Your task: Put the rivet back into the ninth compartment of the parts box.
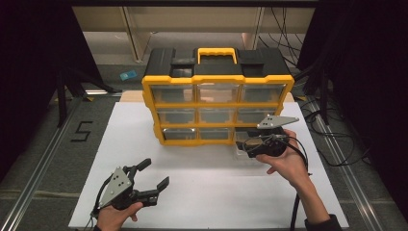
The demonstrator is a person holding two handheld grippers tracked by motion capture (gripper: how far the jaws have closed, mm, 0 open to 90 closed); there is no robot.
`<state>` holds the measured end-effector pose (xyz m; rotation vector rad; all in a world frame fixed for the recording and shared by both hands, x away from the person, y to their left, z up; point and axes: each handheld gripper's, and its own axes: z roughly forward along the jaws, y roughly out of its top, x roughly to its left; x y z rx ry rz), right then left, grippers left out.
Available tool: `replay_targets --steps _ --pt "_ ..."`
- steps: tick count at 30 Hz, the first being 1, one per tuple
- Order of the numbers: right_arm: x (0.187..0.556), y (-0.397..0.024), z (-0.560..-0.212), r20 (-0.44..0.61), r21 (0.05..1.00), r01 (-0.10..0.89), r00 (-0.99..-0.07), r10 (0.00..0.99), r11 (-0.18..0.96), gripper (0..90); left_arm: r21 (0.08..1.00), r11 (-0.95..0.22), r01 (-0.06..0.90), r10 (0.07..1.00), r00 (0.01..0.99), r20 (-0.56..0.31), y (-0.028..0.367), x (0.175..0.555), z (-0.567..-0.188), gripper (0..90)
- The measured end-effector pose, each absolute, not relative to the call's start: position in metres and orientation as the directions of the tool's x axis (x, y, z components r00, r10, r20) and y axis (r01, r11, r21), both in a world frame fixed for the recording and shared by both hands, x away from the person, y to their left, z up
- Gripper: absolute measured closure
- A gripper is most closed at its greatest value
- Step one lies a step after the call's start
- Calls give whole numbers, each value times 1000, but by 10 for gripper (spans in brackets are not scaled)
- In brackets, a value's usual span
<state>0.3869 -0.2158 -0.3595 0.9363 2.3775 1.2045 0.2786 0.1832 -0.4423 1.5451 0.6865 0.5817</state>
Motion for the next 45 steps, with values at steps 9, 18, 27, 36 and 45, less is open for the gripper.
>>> replay_targets --steps 9,18,27,36,45 --pt "374 -216 -366 31 837 382 -748 663 392 354 996 -36 86 721 692 -34 183 279 -442 160" --pt "363 -209 -370 68 870 367 -749 659 329 289 996 -37 86 719 694 -33 183 278 -442 160" --pt "351 -206 -376 46 899 318 -753 656 302 286 995 -41 86 716 697 -30 183 278 -442 159" --pt "341 -208 -383 73 906 326 -750 657 271 282 995 -42 90 716 698 -33 183 278 -443 160" --pt "334 -206 -392 78 916 312 -755 652 252 277 995 -46 89 714 700 -30 183 278 -443 160"
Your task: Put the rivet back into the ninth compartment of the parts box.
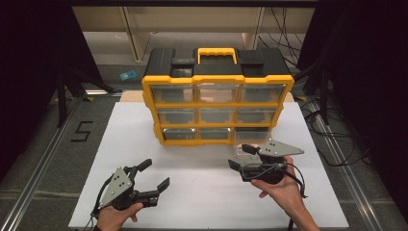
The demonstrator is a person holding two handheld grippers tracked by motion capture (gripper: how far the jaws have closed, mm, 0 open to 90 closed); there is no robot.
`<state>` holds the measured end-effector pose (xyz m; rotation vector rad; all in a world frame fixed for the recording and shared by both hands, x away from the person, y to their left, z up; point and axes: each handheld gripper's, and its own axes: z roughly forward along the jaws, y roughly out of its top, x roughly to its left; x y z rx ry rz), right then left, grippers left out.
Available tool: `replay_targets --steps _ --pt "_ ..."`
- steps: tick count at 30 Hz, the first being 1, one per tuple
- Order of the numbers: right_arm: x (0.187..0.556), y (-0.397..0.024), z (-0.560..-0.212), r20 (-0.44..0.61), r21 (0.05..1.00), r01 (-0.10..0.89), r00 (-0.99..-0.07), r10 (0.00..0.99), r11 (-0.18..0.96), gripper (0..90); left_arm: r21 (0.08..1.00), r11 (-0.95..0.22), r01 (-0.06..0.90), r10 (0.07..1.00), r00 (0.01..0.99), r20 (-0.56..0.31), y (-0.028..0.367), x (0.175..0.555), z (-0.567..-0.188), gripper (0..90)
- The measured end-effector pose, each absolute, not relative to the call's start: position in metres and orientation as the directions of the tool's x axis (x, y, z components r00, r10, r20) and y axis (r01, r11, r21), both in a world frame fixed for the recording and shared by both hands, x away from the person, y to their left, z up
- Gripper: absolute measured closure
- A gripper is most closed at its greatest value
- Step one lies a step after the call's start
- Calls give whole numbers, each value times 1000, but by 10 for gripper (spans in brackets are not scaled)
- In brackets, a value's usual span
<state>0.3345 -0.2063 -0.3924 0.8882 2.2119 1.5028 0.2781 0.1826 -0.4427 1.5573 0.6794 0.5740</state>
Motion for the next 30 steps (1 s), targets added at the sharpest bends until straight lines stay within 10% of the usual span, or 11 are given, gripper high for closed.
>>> replay_targets --steps 30 --pt "319 -211 -410 122 918 334 -751 649 214 239 996 -41 84 703 711 -31 182 279 -444 160"
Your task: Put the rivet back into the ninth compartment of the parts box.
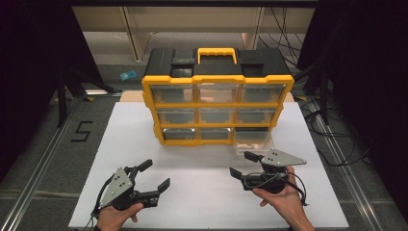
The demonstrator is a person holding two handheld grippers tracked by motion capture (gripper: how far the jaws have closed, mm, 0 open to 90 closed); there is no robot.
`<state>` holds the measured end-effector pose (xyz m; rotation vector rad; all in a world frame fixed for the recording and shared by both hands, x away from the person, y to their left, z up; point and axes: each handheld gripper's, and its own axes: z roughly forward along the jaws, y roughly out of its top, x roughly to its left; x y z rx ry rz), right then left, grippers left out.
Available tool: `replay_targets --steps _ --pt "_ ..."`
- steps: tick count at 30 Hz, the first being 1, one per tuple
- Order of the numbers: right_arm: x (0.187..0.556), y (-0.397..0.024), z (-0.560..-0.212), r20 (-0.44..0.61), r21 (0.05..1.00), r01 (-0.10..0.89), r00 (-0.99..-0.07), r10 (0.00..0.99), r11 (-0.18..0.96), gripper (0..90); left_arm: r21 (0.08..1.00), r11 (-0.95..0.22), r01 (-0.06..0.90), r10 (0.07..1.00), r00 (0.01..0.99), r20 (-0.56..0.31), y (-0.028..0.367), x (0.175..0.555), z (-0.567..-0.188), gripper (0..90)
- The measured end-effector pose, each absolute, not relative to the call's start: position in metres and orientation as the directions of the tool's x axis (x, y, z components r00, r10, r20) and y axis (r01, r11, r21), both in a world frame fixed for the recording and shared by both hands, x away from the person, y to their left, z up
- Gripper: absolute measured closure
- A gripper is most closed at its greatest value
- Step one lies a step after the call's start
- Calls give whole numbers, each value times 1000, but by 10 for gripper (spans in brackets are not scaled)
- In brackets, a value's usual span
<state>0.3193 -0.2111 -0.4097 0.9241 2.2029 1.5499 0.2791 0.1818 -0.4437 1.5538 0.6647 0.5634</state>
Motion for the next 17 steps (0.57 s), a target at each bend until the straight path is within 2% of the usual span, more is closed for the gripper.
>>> replay_targets --steps 17 --pt "319 -213 -412 125 913 345 -747 653 220 214 995 -50 91 706 707 -29 182 279 -443 160"
